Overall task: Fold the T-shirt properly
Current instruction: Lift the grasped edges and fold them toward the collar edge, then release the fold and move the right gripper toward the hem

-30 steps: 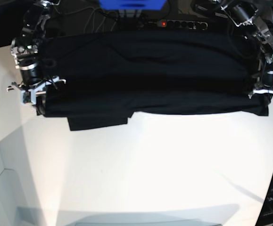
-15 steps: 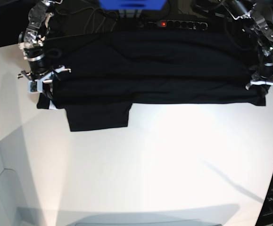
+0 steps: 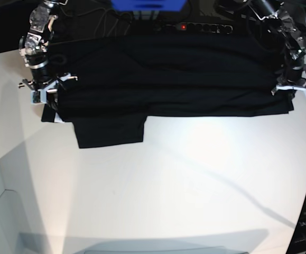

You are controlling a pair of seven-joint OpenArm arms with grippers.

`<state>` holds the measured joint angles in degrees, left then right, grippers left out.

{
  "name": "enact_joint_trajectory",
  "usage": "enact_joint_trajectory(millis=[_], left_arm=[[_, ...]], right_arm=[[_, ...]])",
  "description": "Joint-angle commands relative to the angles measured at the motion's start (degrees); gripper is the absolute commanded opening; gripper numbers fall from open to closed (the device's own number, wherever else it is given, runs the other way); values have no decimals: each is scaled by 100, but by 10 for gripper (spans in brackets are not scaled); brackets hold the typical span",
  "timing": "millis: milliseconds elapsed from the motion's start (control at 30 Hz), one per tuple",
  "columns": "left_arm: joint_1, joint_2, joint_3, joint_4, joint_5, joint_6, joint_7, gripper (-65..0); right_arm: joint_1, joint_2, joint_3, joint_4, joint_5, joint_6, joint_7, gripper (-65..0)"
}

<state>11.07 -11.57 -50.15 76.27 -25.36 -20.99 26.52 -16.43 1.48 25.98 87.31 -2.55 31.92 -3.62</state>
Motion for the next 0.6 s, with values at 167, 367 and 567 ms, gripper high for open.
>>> enact_joint_trajectory(millis=[167, 367, 567], left_arm=[[-21, -104, 8, 96, -70, -24, -98, -630], [40, -104, -35, 122, -70, -24, -98, -412], [242, -104, -35, 413, -79, -24, -134, -332]], right_arm=[[-15, 68, 123, 179, 110, 56, 182, -381], [-94, -178, 422, 786, 136, 56, 182, -331], [-67, -398, 466, 1278, 136, 56, 173, -328]])
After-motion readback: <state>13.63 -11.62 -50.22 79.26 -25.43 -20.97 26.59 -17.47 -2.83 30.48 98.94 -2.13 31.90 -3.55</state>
